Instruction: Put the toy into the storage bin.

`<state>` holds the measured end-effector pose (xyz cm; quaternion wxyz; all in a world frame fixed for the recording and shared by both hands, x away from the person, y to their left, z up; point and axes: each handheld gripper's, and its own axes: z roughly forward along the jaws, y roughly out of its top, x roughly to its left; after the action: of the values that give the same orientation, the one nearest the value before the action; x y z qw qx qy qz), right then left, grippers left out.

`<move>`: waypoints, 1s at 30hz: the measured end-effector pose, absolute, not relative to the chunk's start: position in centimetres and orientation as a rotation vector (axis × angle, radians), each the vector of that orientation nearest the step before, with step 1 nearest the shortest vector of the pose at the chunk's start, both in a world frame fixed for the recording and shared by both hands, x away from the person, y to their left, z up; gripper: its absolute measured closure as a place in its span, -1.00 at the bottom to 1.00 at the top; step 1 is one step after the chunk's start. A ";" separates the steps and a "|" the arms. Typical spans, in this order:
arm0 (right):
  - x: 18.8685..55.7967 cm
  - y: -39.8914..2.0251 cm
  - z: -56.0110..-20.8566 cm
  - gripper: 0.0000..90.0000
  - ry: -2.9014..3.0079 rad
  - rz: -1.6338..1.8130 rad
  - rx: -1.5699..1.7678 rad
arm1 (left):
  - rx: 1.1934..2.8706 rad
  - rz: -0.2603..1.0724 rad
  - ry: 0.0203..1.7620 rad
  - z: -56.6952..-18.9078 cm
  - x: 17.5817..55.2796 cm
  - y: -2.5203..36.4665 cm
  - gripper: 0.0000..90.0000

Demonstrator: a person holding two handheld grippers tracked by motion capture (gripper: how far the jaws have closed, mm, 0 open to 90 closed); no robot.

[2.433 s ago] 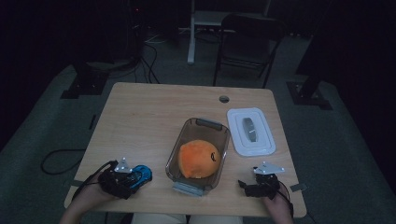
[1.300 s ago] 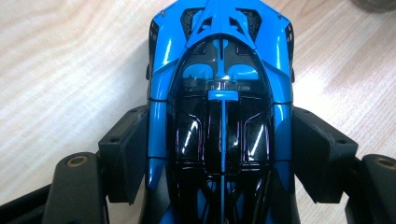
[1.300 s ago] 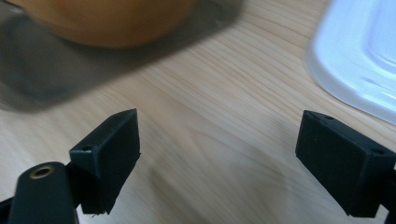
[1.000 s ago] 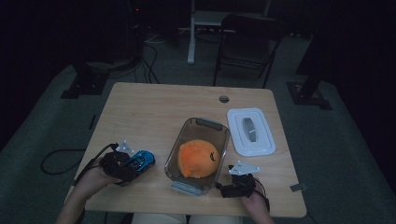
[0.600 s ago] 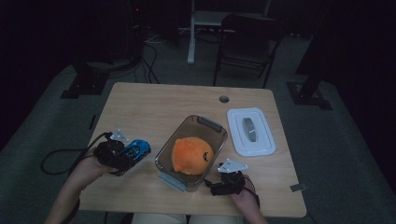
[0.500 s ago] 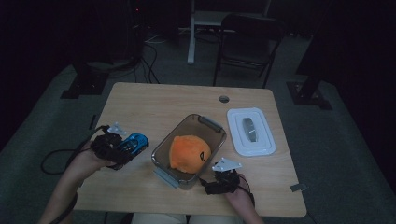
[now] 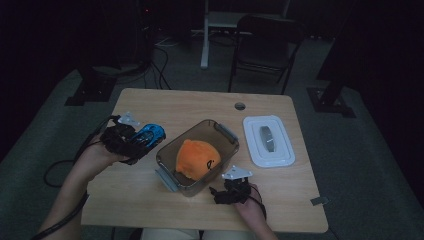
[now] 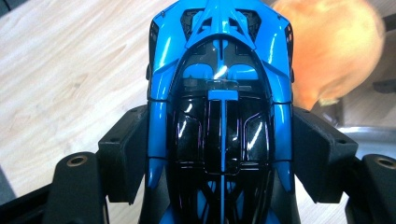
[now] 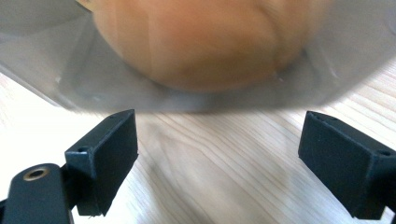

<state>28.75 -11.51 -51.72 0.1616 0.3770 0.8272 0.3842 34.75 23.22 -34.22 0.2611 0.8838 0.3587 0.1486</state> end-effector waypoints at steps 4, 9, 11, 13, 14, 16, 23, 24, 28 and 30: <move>28.6 -12.9 -51.7 -0.74 2.343 1.090 1.104 | 2.412 0.386 0.918 -33.8 35.2 21.4 -0.36; 28.6 -14.3 -51.6 -0.74 2.320 1.082 1.133 | 2.424 0.369 0.882 -33.6 35.9 19.6 -0.36; 28.6 -14.8 -51.7 -0.74 2.310 1.079 1.150 | 2.433 0.350 0.849 -33.6 36.4 18.2 -0.36; 28.7 -15.2 -51.8 -0.74 2.307 1.071 1.164 | 2.435 0.336 0.833 -33.6 36.6 17.2 -0.36; 28.7 -15.2 -51.8 -0.74 2.308 1.076 1.166 | 2.439 0.333 0.823 -33.7 36.7 16.8 -0.36; 28.7 -15.2 -51.8 -0.74 2.307 1.076 1.164 | 2.449 0.328 0.809 -33.8 37.0 15.9 -0.36; 28.8 -15.2 -51.8 -0.74 2.311 1.080 1.163 | 2.456 0.281 0.763 -34.3 37.9 13.0 -0.36; 28.8 -15.2 -51.8 -0.74 2.312 1.080 1.161 | 2.459 0.271 0.757 -34.5 38.1 12.6 -0.36; 28.8 -15.3 -51.9 -0.74 2.313 1.081 1.161 | 2.484 0.243 0.737 -35.4 38.4 11.2 -0.36; 28.8 -15.3 -51.9 -0.74 2.314 1.086 1.162 | 2.496 0.233 0.732 -35.8 38.5 10.7 -0.36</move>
<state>28.84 -15.34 -51.88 0.1660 0.4081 0.8126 0.3815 38.52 10.66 -35.83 0.2622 0.9223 0.2705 0.0862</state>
